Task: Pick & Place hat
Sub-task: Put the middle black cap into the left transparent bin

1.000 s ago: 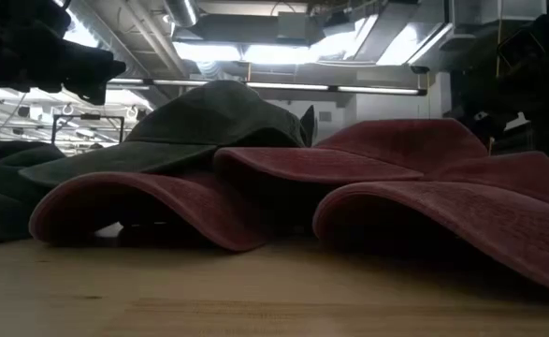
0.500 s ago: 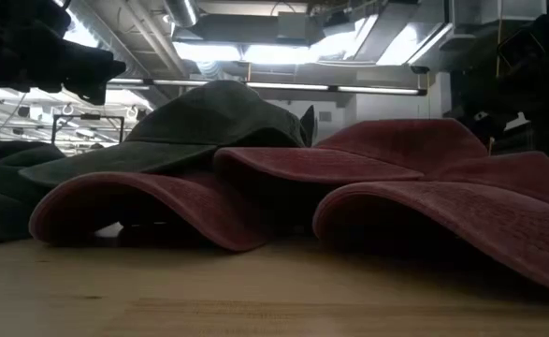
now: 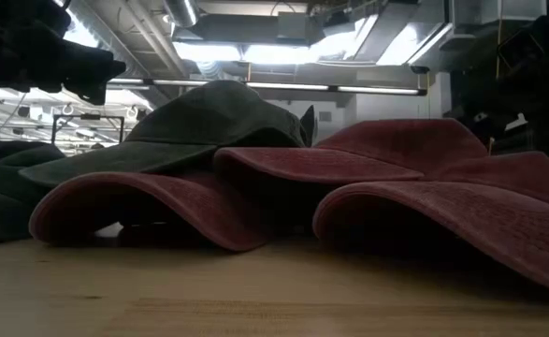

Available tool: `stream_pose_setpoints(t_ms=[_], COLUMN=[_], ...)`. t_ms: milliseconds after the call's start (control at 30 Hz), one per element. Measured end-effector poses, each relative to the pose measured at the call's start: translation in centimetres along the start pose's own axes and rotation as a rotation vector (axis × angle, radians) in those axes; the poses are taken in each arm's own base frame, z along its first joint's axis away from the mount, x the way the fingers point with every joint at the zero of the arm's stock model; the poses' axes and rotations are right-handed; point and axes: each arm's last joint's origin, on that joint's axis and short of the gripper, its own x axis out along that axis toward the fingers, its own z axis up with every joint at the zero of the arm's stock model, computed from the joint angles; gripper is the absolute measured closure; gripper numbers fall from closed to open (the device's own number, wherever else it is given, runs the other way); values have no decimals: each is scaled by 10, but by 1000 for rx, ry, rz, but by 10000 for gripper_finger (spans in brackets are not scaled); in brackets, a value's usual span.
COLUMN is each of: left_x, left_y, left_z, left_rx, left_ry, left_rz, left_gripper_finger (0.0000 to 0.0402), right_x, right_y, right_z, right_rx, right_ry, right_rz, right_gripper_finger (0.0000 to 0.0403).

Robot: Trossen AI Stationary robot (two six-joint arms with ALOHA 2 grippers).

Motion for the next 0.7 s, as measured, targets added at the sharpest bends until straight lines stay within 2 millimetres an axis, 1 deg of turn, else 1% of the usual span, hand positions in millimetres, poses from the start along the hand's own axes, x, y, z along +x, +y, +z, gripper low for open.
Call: stream_pose_setpoints(t_ms=[633, 700], left_x=[0, 0], left_y=[0, 0], left_z=[0, 0], left_rx=[0, 0], left_ry=[0, 0], left_rz=[0, 0], left_gripper_finger=[286, 286], right_x=[0, -1], right_y=[0, 1], right_z=[0, 4], right_rx=[0, 0], right_ry=[2, 8], right_rz=[0, 2], right_gripper_finger=[395, 395])
